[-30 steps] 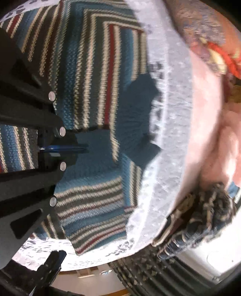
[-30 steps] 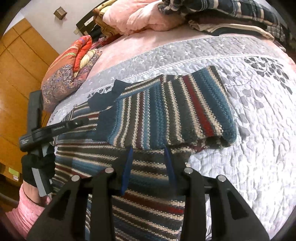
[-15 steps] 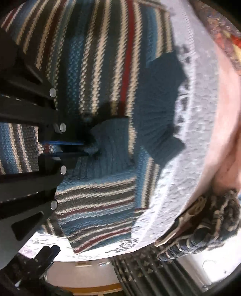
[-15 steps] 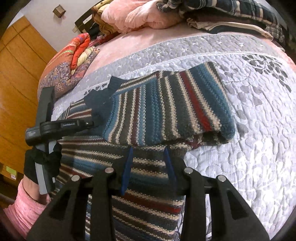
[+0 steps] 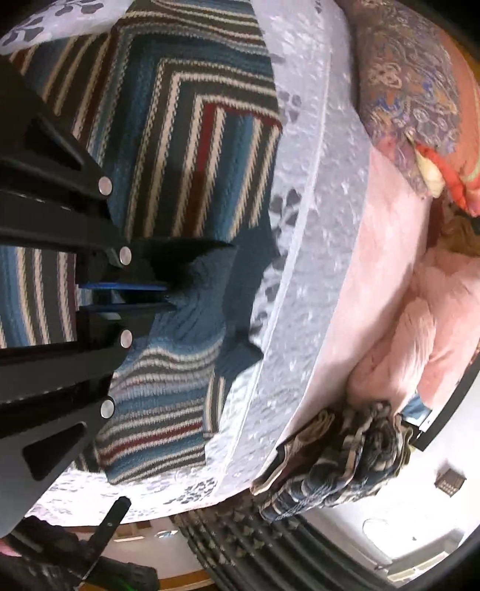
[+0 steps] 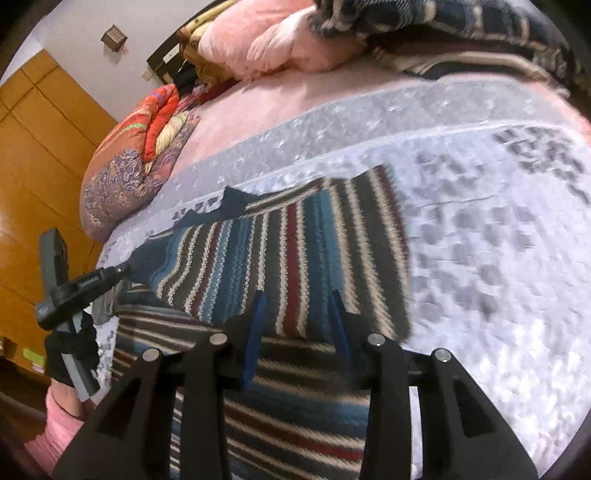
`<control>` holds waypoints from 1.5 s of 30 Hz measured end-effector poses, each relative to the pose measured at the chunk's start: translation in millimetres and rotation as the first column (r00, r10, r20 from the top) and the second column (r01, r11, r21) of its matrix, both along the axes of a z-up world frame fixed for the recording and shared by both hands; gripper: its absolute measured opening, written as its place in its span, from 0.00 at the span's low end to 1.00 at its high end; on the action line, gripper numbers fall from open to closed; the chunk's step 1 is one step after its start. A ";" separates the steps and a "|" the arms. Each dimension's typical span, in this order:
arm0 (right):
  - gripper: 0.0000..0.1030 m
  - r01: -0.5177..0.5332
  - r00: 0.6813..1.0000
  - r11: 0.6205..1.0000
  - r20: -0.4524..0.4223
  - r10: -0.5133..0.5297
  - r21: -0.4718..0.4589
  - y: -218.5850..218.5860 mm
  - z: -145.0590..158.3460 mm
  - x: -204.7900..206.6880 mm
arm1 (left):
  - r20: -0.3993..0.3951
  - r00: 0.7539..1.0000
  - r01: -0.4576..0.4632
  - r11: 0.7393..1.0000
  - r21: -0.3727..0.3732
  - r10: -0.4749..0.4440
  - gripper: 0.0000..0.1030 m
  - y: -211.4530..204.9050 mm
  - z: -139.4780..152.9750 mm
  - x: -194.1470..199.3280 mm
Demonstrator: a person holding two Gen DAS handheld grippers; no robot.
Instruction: Fold small clothes
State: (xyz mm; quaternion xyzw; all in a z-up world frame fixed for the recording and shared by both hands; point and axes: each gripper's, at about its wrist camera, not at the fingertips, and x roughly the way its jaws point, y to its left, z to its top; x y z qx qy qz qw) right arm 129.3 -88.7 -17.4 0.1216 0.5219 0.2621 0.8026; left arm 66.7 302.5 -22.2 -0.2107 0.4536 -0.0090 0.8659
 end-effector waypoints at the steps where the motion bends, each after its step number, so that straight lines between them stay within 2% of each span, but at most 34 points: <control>1: 0.34 -0.003 1.000 1.000 -0.014 0.003 -0.002 4.0 -4.2 3.7 | -0.008 1.000 -0.009 1.000 0.012 0.009 0.05 4.4 -3.4 -0.4; 4: 0.34 -0.008 0.999 0.998 -0.054 0.005 -0.055 18.1 -25.5 13.2 | -0.038 0.999 -0.037 0.999 0.027 0.038 0.05 15.1 -19.4 0.3; 8: 0.31 -0.019 0.995 0.995 -0.097 0.009 -0.102 24.4 -51.1 13.5 | -0.107 0.994 -0.028 0.998 0.047 0.033 0.05 20.4 -50.1 2.0; 11: 0.30 -0.020 0.994 0.994 -0.107 0.009 -0.108 27.6 -64.7 10.3 | -0.122 0.992 -0.019 0.998 0.057 0.026 0.06 20.5 -65.0 3.4; 13: 0.30 -0.020 0.995 0.993 -0.097 0.008 -0.119 30.0 -67.6 9.6 | -0.120 0.993 -0.012 0.998 0.056 0.019 0.06 21.2 -64.6 3.5; 16: 0.30 -0.020 0.994 0.990 -0.112 0.005 -0.136 33.6 -66.1 12.3 | -0.129 0.992 -0.013 0.999 0.045 0.018 0.12 25.4 -60.9 3.0; 18: 0.30 -0.024 0.993 0.986 -0.120 0.004 -0.164 38.2 -60.0 14.0 | -0.122 0.992 -0.021 0.997 0.074 0.030 0.19 28.6 -49.9 0.7; 19: 0.34 -0.024 0.993 0.985 -0.117 0.004 -0.168 41.1 -53.0 13.4 | -0.102 0.994 -0.029 0.994 0.103 0.040 0.19 29.4 -40.1 -2.8; 22: 0.34 -0.045 0.996 0.992 -0.082 0.035 -0.115 51.6 -29.2 6.5 | -0.041 0.998 -0.032 0.988 0.150 0.039 0.19 27.9 -15.9 -9.9; 24: 0.34 -0.075 0.996 0.992 -0.048 0.071 -0.097 68.5 -12.7 -1.6 | -0.006 1.000 -0.015 0.991 0.131 0.016 0.20 21.8 0.2 -12.3; 26: 0.34 -0.100 0.994 0.991 -0.051 0.096 -0.084 84.4 -8.2 -6.2 | 0.000 1.000 0.018 0.994 0.108 -0.018 0.22 11.2 5.1 -10.6; 28: 0.34 -0.120 0.991 0.990 -0.069 0.114 -0.080 99.7 -10.4 -9.1 | -0.016 0.999 0.042 0.994 0.103 -0.041 0.23 1.3 1.4 -7.0; 30: 0.34 -0.133 0.989 0.984 -0.072 0.125 -0.115 115.5 -16.3 -12.9 | -0.053 0.997 0.067 0.992 0.102 -0.062 0.23 -10.4 -11.2 -1.9; 36: 0.34 -0.151 0.985 0.970 -0.114 0.131 -0.188 132.5 -42.7 -14.5 | -0.134 0.988 0.089 0.985 0.149 -0.069 0.23 -24.6 -52.0 -0.6; 39: 0.32 -0.149 0.983 0.969 -0.135 0.123 -0.198 131.5 -57.2 -14.4 | -0.120 0.989 0.100 0.982 0.162 -0.082 0.23 -25.4 -58.4 -3.2; 45: 0.32 -0.119 0.988 0.973 -0.121 0.097 -0.198 129.2 -67.4 -20.1 | -0.096 0.992 0.100 0.983 0.151 -0.086 0.24 -22.8 -63.3 -6.9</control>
